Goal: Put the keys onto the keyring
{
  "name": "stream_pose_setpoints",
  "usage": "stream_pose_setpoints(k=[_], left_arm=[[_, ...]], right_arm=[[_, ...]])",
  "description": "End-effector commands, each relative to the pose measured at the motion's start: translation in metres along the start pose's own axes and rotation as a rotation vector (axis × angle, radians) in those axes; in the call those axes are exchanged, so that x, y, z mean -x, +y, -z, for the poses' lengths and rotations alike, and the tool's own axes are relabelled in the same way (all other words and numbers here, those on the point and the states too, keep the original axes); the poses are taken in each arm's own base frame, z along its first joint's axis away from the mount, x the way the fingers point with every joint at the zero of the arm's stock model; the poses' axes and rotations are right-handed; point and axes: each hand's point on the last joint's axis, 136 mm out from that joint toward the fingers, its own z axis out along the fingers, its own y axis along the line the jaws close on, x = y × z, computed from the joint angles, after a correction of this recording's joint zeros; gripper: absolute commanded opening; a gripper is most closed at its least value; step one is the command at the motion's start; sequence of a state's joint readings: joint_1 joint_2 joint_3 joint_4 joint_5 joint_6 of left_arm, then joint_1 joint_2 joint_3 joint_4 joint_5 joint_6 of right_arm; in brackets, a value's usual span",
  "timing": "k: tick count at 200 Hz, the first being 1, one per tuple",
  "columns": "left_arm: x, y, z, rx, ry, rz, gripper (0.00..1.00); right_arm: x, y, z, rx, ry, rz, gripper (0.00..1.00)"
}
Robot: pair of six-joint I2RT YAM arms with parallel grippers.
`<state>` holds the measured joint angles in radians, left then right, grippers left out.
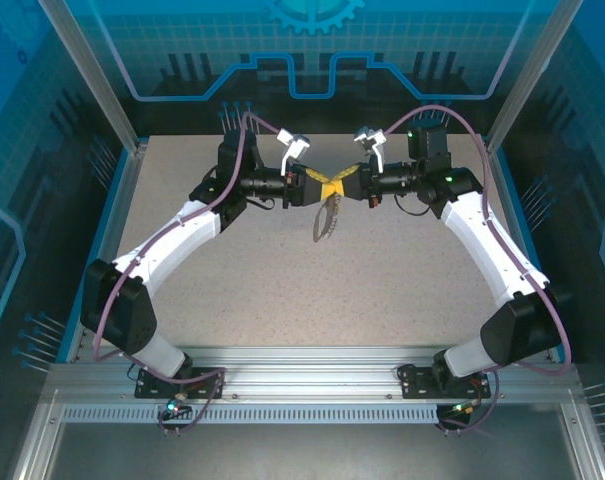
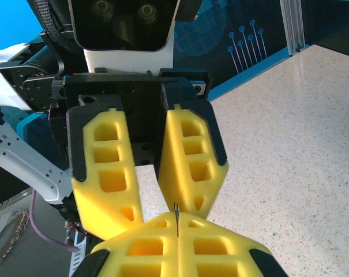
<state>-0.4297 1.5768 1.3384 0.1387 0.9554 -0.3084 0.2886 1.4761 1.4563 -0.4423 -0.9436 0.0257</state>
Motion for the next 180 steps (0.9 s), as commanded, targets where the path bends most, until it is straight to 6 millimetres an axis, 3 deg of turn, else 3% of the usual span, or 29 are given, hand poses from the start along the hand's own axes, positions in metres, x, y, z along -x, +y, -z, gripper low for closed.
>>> stream_pose_setpoints(k=[1,24,96,168,180], left_arm=[[0.0074,-0.0066,0.0051,-0.007,-0.018,-0.042,0.21],[0.0068,-0.0073,0.0046,-0.016,-0.014,-0.037,0.17],[0.0018,-0.0093,0.0053,-0.028,-0.003,-0.035,0.26],[0.0035,-0.0105,0.0061,-0.025,-0.010,-0.044,0.00],[0.0047,-0.0094,0.0061,-0.022,-0.016,-0.044,0.00]], right_arm=[[0.0004,-0.0009,0.0010,0.006,-0.008,-0.005,0.00],[0.0010,-0.0023,0.0006,0.005,-0.010,-0.009,0.00],[0.0029,-0.0078,0.0016,-0.017,-0.019,-0.015,0.00],[0.0024,-0.0087,0.0021,-0.011,-0.027,-0.025,0.00],[0.0031,-0.0057,0.0023,0.005,-0.030,-0.024,0.00]])
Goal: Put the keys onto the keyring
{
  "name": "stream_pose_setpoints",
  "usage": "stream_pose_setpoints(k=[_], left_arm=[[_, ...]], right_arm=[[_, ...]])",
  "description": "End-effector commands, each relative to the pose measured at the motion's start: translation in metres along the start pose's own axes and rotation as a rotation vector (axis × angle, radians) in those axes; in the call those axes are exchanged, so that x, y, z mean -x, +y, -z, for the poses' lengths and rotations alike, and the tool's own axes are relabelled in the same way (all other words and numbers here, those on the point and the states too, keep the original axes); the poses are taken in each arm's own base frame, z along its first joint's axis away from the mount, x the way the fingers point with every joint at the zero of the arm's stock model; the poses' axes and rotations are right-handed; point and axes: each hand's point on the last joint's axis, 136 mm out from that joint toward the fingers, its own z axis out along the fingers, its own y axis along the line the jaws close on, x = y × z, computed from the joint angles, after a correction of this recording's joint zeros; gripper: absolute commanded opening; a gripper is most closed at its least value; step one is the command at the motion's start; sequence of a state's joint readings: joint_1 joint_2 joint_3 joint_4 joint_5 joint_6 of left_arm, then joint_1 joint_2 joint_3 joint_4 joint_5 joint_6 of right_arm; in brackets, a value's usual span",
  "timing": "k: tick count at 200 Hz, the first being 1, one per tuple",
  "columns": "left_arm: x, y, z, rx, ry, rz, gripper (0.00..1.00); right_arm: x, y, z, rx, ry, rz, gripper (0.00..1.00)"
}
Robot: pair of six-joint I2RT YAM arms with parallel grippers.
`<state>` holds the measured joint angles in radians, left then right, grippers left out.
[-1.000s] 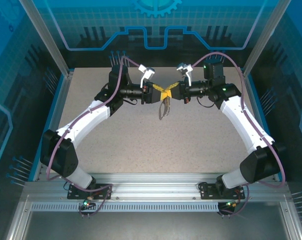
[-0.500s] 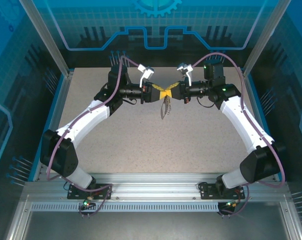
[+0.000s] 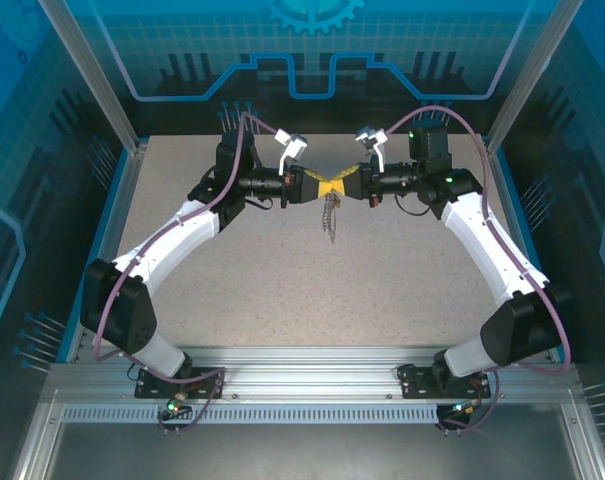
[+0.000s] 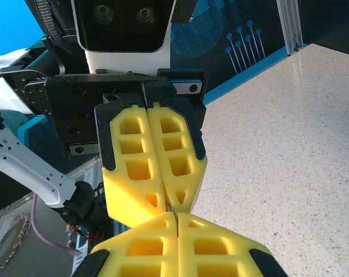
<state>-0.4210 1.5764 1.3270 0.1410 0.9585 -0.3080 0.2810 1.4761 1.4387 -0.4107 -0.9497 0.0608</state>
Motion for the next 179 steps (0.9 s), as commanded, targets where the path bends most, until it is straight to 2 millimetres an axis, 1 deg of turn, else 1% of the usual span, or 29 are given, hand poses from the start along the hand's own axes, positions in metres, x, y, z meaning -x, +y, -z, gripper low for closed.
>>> stream_pose_setpoints(k=[1,13,18,24,32,39,52,74,105,124,144,179], left_arm=[[0.007,-0.014,0.004,-0.028,-0.017,-0.051,0.00],[0.008,-0.014,0.003,-0.030,-0.023,-0.050,0.00],[0.008,-0.013,0.003,-0.031,-0.027,-0.050,0.00],[0.009,-0.013,0.003,-0.030,-0.034,-0.051,0.00],[0.010,-0.013,0.004,-0.028,-0.045,-0.054,0.00],[0.011,-0.013,0.004,-0.026,-0.056,-0.057,0.00],[0.014,-0.014,0.006,-0.029,-0.077,-0.060,0.00],[0.018,-0.017,0.007,-0.032,-0.105,-0.062,0.00],[0.024,-0.022,0.011,-0.039,-0.154,-0.061,0.00],[0.026,-0.025,0.013,-0.050,-0.182,-0.054,0.00],[0.028,-0.026,0.013,-0.063,-0.200,-0.044,0.00],[0.027,-0.028,0.014,-0.078,-0.212,-0.029,0.00]], right_arm=[[0.003,-0.002,0.002,0.008,-0.019,0.000,0.00],[0.006,0.002,0.003,0.013,-0.029,0.002,0.00],[0.007,0.002,0.004,0.008,-0.036,0.002,0.06],[0.008,0.002,0.006,0.002,-0.048,0.002,0.18],[0.011,0.002,0.011,-0.013,-0.068,0.001,0.28],[0.013,0.001,0.015,-0.030,-0.086,-0.002,0.32],[0.014,-0.002,0.024,-0.067,-0.121,-0.008,0.37],[0.010,-0.009,0.036,-0.145,-0.175,-0.030,0.40],[-0.012,-0.022,0.043,-0.239,-0.248,-0.097,0.46],[-0.024,-0.029,0.043,-0.259,-0.288,-0.136,0.48],[-0.029,-0.027,0.040,-0.247,-0.309,-0.141,0.49],[-0.029,-0.013,0.028,-0.228,-0.299,-0.095,0.51]])
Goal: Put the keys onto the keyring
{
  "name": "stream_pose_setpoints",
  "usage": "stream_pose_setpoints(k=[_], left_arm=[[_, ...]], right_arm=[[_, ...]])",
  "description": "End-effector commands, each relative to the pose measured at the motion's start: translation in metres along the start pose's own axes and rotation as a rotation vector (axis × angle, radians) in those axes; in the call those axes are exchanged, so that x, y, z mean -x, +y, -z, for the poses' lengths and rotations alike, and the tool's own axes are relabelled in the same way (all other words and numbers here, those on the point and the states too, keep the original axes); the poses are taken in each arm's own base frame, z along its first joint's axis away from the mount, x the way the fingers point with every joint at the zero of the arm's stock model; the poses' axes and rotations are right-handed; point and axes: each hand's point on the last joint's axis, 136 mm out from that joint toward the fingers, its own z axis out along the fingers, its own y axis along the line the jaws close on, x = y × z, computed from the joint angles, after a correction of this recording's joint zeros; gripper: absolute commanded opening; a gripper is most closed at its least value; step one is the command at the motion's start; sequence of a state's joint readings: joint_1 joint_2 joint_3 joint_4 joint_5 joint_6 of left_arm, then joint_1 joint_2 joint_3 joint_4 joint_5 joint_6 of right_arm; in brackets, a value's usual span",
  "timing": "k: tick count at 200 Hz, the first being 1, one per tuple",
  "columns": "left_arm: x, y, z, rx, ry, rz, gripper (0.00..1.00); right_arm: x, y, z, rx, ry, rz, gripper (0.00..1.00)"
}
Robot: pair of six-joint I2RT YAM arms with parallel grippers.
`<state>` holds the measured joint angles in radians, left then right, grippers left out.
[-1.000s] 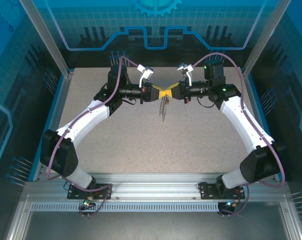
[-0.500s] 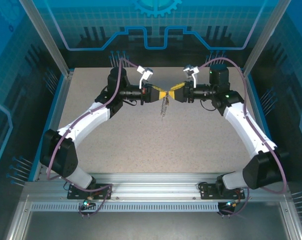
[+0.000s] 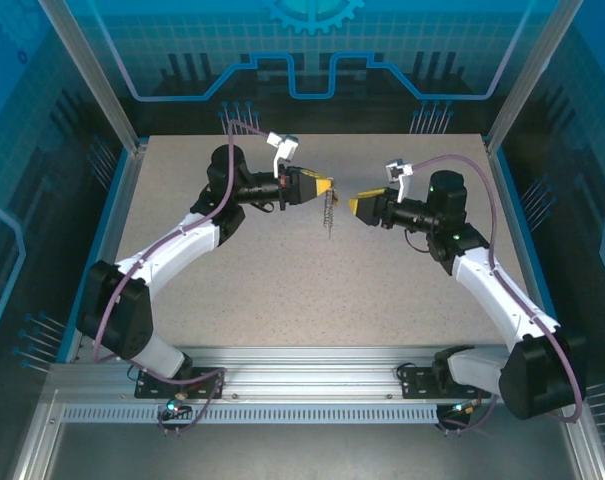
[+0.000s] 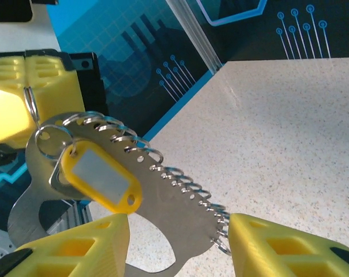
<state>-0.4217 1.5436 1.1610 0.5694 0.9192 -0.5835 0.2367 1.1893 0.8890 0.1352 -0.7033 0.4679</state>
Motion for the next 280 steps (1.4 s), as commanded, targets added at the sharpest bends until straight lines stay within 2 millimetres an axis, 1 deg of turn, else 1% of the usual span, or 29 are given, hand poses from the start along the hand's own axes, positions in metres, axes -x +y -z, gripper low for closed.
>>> stream_pose_setpoints(k=[1,41,81,109,145,163,182,202,230,251,280], left_arm=[[0.016,-0.020,0.005,-0.037,-0.060,-0.051,0.00],[0.016,-0.022,0.005,-0.039,-0.060,-0.048,0.00],[0.016,-0.023,0.005,-0.044,-0.057,-0.046,0.00],[0.015,-0.022,0.005,-0.046,-0.054,-0.041,0.00],[0.015,-0.024,0.004,-0.053,-0.052,-0.039,0.00],[0.016,-0.024,0.004,-0.056,-0.050,-0.034,0.00],[0.015,-0.023,0.004,-0.054,-0.050,-0.034,0.00],[0.016,-0.023,0.004,-0.053,-0.052,-0.036,0.00],[0.017,-0.024,0.004,-0.051,-0.054,-0.040,0.00],[0.017,-0.023,0.004,-0.049,-0.054,-0.037,0.00],[0.019,-0.023,0.004,-0.049,-0.064,-0.040,0.00]], right_arm=[[0.018,0.024,0.000,0.033,-0.071,0.082,0.51],[0.013,0.038,-0.007,0.043,-0.055,0.133,0.54],[0.011,0.045,-0.012,0.042,-0.048,0.166,0.54],[0.013,0.047,-0.016,0.033,-0.049,0.183,0.54],[0.016,0.049,-0.028,0.019,-0.033,0.209,0.54],[0.015,0.049,-0.034,0.015,-0.016,0.226,0.53],[0.011,0.051,-0.038,0.029,0.010,0.235,0.45],[0.001,0.056,-0.039,0.047,0.031,0.243,0.29],[-0.010,0.060,-0.038,0.061,0.052,0.250,0.11],[-0.015,0.064,-0.038,0.072,0.057,0.253,0.00],[-0.016,0.070,-0.041,0.086,0.058,0.255,0.00]])
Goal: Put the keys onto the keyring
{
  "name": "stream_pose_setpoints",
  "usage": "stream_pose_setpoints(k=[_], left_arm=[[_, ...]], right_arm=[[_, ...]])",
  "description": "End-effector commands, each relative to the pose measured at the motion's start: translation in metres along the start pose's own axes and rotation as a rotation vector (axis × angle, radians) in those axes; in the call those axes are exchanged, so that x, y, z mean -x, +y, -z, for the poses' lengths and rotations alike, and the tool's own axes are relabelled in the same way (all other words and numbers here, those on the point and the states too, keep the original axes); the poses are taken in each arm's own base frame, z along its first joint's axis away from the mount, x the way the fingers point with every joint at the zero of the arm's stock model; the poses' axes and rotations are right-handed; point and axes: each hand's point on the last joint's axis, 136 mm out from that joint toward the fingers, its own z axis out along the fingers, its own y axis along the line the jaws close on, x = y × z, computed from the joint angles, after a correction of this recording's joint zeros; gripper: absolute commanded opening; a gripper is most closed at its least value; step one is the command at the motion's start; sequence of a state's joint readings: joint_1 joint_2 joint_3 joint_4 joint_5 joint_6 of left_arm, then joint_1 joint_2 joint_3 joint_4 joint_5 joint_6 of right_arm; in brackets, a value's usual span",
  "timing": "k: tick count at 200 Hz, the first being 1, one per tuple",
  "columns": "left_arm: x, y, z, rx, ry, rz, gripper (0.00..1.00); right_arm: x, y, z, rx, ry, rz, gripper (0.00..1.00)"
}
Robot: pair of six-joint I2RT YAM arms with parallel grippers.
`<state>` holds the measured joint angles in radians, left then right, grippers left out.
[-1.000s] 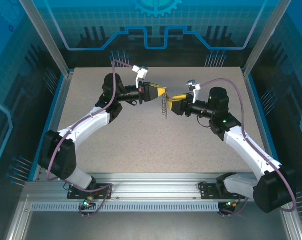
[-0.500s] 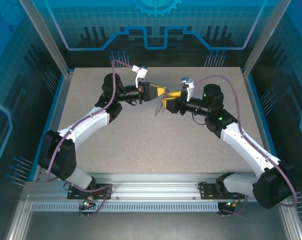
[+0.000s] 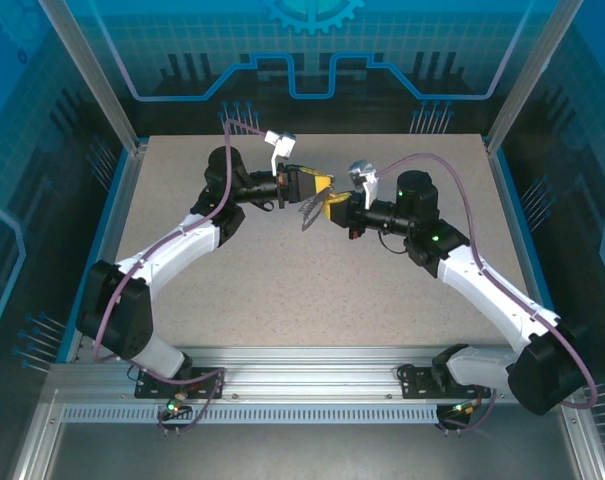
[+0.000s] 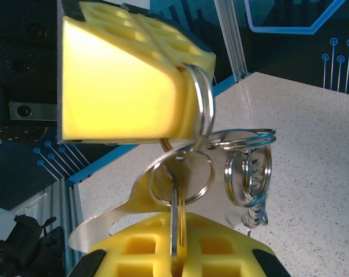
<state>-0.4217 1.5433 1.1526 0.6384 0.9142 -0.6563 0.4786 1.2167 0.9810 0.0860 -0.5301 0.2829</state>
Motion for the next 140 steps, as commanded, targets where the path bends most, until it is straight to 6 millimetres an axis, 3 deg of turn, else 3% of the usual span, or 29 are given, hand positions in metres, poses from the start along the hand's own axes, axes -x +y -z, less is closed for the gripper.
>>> stream_pose_setpoints(k=[1,57,140], left_arm=[[0.012,-0.019,0.003,-0.032,-0.035,-0.062,0.00],[0.011,-0.018,0.004,-0.025,-0.042,-0.063,0.00],[0.010,-0.019,0.009,-0.007,-0.081,-0.059,0.00]], right_arm=[[-0.004,0.014,-0.002,0.037,0.009,0.017,0.00],[0.000,0.037,-0.021,0.112,0.021,0.031,0.00],[-0.002,0.013,-0.011,0.003,-0.012,0.009,0.00]])
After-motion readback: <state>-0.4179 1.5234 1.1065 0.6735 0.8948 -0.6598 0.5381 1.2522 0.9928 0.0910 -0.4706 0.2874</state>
